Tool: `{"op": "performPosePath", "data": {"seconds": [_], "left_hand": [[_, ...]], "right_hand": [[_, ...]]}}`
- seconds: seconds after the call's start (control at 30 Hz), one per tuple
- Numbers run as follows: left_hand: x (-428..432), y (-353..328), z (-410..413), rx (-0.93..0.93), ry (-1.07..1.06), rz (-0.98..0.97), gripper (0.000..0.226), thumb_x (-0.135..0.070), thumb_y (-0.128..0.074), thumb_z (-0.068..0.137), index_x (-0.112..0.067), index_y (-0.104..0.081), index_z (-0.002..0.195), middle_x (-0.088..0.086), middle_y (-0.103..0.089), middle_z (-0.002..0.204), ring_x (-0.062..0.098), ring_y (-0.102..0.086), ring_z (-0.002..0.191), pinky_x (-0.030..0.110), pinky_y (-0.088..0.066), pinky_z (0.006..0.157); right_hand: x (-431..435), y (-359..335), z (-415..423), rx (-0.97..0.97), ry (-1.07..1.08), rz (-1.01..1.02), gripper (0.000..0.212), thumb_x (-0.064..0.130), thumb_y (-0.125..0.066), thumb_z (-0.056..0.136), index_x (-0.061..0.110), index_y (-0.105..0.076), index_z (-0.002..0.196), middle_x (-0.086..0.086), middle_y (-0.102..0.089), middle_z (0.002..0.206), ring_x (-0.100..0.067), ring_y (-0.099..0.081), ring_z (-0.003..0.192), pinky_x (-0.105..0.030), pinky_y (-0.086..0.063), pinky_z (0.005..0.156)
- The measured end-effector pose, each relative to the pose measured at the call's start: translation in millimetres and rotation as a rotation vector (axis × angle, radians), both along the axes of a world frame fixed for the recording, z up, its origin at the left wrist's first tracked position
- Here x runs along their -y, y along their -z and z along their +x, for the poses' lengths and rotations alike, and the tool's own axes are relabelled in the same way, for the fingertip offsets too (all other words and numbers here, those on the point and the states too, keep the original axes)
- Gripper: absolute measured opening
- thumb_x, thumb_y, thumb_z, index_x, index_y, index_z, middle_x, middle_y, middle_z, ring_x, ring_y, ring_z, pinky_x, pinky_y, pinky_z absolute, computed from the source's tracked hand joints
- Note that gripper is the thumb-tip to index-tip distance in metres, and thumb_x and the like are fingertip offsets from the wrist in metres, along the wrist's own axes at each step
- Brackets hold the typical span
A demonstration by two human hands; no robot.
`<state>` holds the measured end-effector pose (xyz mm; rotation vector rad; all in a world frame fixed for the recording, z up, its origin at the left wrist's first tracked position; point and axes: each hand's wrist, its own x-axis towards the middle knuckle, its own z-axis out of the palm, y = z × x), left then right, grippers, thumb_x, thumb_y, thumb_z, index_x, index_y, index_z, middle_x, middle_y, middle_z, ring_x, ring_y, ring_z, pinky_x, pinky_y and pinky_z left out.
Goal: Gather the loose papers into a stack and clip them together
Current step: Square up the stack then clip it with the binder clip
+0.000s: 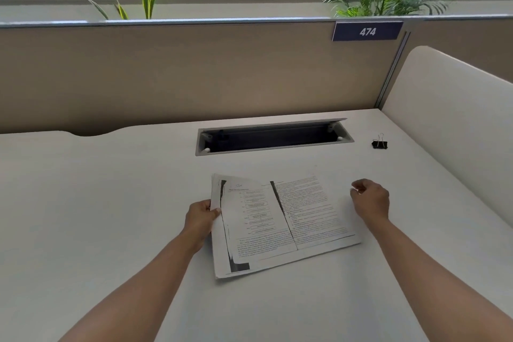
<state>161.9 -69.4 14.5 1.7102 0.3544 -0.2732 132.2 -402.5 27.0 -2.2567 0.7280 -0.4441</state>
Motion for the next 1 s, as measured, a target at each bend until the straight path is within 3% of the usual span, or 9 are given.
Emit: {"op": "performPosePath", "data": {"seconds": [0.13, 0.43, 0.53, 0.67, 0.8, 1.0], "left_hand": [[23.6, 4.1, 20.3, 0.023, 0.026, 0.046, 0.026, -0.001, -0.053, 0.090, -0.001, -0.063, 0.114, 0.016, -0.067, 0.110, 0.033, -0.063, 0.099, 0.043, -0.050, 0.092], [52.7, 14.4, 66.8, 0.027, 0.073, -0.072, 0.020, -0.002, -0.054, 0.090, -0.006, -0.064, 0.107, -0.003, -0.070, 0.076, 0.024, -0.065, 0.077, 0.032, -0.053, 0.072], [57.2, 15.3, 81.9, 0.031, 0.097, -0.096, 0.023, -0.003, -0.053, 0.090, -0.004, -0.063, 0.110, -0.001, -0.071, 0.079, 0.024, -0.066, 0.078, 0.033, -0.053, 0.073], [56.7, 18.9, 101.3, 0.023, 0.125, -0.113, 0.018, -0.003, -0.053, 0.091, -0.011, -0.064, 0.102, -0.008, -0.073, 0.065, 0.021, -0.067, 0.073, 0.024, -0.058, 0.057], [54.8, 23.0, 114.3, 0.008, 0.156, -0.134, 0.017, -0.003, -0.052, 0.090, -0.013, -0.065, 0.098, -0.007, -0.074, 0.067, 0.012, -0.071, 0.060, 0.023, -0.057, 0.054], [53.9, 29.8, 122.3, -0.006, 0.180, -0.178, 0.017, -0.003, -0.052, 0.090, -0.012, -0.065, 0.096, -0.004, -0.075, 0.070, 0.012, -0.071, 0.062, 0.024, -0.058, 0.057]], "right_hand": [[40.4, -10.5, 32.7, -0.122, -0.059, -0.116, 0.032, 0.008, -0.060, 0.086, -0.002, -0.061, 0.116, -0.022, -0.062, 0.118, -0.035, -0.056, 0.110, -0.035, -0.043, 0.090], [103.9, -15.0, 92.6, -0.316, -0.154, -0.330, 0.055, 0.014, -0.059, 0.088, 0.002, -0.037, 0.138, -0.019, -0.041, 0.141, -0.032, -0.038, 0.131, -0.035, -0.031, 0.104], [116.8, -13.4, 112.8, -0.325, -0.169, -0.395, 0.054, 0.011, -0.055, 0.090, 0.002, -0.034, 0.139, -0.021, -0.039, 0.142, -0.034, -0.036, 0.131, -0.038, -0.030, 0.105], [131.4, -11.5, 138.2, -0.322, -0.123, -0.395, 0.050, 0.010, -0.055, 0.088, -0.002, -0.038, 0.134, -0.020, -0.039, 0.140, -0.034, -0.037, 0.130, -0.038, -0.033, 0.102], [146.8, -11.5, 158.8, -0.360, -0.085, -0.379, 0.057, 0.016, -0.056, 0.088, 0.000, -0.033, 0.138, -0.020, -0.032, 0.145, -0.033, -0.032, 0.134, -0.040, -0.034, 0.103], [158.1, -1.9, 179.8, -0.437, -0.095, -0.348, 0.062, 0.019, -0.051, 0.092, 0.002, -0.022, 0.143, -0.017, -0.017, 0.154, -0.030, -0.020, 0.142, -0.041, -0.027, 0.110]]}}
